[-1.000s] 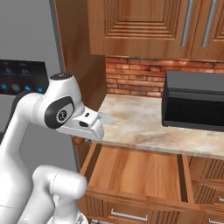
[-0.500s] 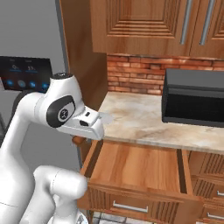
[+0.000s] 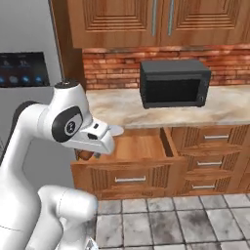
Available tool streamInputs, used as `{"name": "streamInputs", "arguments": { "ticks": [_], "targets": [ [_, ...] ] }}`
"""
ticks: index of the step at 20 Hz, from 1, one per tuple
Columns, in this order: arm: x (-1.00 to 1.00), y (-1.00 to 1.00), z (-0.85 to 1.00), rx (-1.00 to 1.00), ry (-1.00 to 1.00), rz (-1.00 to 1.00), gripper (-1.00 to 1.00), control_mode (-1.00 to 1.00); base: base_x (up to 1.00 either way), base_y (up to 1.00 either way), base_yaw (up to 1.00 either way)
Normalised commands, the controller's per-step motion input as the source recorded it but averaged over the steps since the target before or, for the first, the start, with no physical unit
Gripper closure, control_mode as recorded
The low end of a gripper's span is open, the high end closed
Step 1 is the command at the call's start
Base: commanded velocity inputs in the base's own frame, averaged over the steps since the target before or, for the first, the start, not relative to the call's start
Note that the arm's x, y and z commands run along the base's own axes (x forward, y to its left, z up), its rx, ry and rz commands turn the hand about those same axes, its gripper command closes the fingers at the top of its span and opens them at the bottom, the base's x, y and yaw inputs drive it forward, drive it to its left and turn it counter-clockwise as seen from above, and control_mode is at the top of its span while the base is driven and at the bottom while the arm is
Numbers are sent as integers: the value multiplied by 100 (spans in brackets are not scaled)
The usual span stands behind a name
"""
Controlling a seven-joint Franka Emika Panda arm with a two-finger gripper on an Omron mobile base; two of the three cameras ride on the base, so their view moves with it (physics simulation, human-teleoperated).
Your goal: Take the pizza cutter from the drawer on the right and place it on the dining counter for cutting.
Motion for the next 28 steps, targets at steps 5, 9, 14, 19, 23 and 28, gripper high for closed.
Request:
{"name": "streamInputs", "arguments": {
  "ticks": [5,9,14,19,23,28],
  "targets": [
    [0,0,0,0,0,0,100,100,0,0,-100],
    [0,0,0,0,0,0,100,100,0,0,-100],
    [0,0,0,0,0,0,100,100,0,0,-100],
    [0,0,0,0,0,0,100,100,0,0,-100],
    [0,0,0,0,0,0,100,100,0,0,-100],
    [0,0,0,0,0,0,100,100,0,0,-100]
  ]
}}
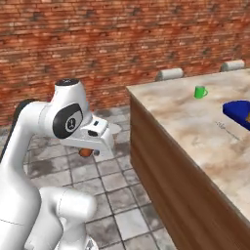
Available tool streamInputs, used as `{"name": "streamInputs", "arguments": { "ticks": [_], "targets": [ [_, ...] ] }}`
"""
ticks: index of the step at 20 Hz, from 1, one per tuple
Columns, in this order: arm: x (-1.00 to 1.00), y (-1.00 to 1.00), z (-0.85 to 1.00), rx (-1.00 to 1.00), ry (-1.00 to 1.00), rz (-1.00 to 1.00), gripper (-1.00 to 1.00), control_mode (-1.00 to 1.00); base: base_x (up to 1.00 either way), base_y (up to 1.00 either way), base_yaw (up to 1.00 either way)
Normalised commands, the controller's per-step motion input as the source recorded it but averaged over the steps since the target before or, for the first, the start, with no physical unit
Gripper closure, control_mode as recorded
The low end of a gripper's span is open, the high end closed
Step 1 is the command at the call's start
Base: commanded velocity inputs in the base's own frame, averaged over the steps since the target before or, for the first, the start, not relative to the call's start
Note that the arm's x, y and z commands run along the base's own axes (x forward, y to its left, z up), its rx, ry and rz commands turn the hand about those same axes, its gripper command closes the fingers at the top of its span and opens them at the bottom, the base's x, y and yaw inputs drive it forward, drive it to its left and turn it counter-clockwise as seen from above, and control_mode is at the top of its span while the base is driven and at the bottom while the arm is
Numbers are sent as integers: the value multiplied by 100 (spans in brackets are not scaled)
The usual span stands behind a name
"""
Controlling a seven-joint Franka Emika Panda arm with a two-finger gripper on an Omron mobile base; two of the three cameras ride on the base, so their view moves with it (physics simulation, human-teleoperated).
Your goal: Take the pizza cutter from the drawer on the right and place it on the dining counter for cutting.
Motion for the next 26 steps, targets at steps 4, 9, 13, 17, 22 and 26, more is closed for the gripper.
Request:
{"name": "streamInputs", "arguments": {
  "ticks": [4,9,13,17,22,26],
  "targets": [
    [0,0,0,0,0,0,100,100,4,16,-96],
    [0,0,0,0,0,0,100,100,33,40,-83],
    [0,0,0,0,0,0,100,100,48,40,-73],
    [0,0,0,0,0,0,100,100,44,27,-61],
    [0,0,0,0,0,0,100,100,4,-63,-32],
    [0,0,0,0,0,0,100,100,0,-100,-18]
  ]
}}
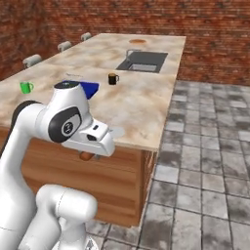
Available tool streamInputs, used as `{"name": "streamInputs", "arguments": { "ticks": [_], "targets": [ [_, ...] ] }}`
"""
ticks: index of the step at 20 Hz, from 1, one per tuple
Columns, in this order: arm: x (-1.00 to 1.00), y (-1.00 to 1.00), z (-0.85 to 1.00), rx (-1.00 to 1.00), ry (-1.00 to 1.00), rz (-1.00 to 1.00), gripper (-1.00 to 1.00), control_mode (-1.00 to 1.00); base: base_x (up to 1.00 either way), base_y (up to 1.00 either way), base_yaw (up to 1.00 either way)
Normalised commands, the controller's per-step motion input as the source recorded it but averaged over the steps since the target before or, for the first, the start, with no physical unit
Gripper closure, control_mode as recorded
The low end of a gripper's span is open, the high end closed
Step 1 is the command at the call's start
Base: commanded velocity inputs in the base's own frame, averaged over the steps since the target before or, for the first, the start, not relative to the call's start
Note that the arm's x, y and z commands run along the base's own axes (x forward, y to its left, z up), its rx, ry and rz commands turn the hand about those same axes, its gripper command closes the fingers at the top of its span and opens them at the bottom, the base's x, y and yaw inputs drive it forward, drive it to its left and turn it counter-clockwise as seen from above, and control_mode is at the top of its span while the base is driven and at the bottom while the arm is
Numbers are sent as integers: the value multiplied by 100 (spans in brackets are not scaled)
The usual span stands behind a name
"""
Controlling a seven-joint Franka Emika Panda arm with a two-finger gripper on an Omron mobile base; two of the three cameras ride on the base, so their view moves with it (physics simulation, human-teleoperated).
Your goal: Take the pizza cutter from the drawer on the right and place it on the dining counter for cutting.
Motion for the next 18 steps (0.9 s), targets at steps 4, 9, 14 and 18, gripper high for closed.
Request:
{"name": "streamInputs", "arguments": {
  "ticks": [4,9,14,18],
  "targets": [
    [0,0,0,0,0,0,100,100,8,-100,-17],
    [0,0,0,0,0,0,100,100,68,-100,-12],
    [0,0,0,0,0,0,100,100,100,-72,-6],
    [0,0,0,0,0,0,100,100,100,-57,-2]
  ]
}}
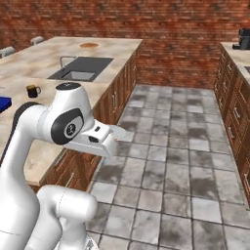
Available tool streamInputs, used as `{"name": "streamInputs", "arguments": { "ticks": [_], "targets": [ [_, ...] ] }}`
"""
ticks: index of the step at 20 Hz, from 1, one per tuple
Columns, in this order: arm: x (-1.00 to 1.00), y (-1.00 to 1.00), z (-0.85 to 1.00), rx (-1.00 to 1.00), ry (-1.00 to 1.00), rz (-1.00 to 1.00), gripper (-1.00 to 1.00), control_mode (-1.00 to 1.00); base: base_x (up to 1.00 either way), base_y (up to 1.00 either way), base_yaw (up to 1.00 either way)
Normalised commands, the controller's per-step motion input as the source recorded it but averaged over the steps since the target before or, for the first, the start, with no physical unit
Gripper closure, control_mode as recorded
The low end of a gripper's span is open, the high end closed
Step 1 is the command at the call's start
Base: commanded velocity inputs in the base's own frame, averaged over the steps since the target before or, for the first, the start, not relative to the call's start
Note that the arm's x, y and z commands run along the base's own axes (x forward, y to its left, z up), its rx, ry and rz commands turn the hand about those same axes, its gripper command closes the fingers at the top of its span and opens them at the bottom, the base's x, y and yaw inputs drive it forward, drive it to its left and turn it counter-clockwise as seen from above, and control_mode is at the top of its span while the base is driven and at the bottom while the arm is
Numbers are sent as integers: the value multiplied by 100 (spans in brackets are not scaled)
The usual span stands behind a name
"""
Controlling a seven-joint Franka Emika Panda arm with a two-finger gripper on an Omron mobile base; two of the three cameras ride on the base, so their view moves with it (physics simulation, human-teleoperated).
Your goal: Take the pizza cutter from the drawer on the right and place it on the dining counter for cutting.
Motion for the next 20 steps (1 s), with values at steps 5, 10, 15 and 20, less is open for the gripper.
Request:
{"name": "streamInputs", "arguments": {
  "ticks": [5,10,15,20],
  "targets": [
    [0,0,0,0,0,0,100,100,100,-42,0],
    [0,0,0,0,0,0,100,100,100,-56,0],
    [0,0,0,0,0,0,100,100,100,-52,0],
    [0,0,0,0,0,0,100,100,100,-24,0]
  ]
}}
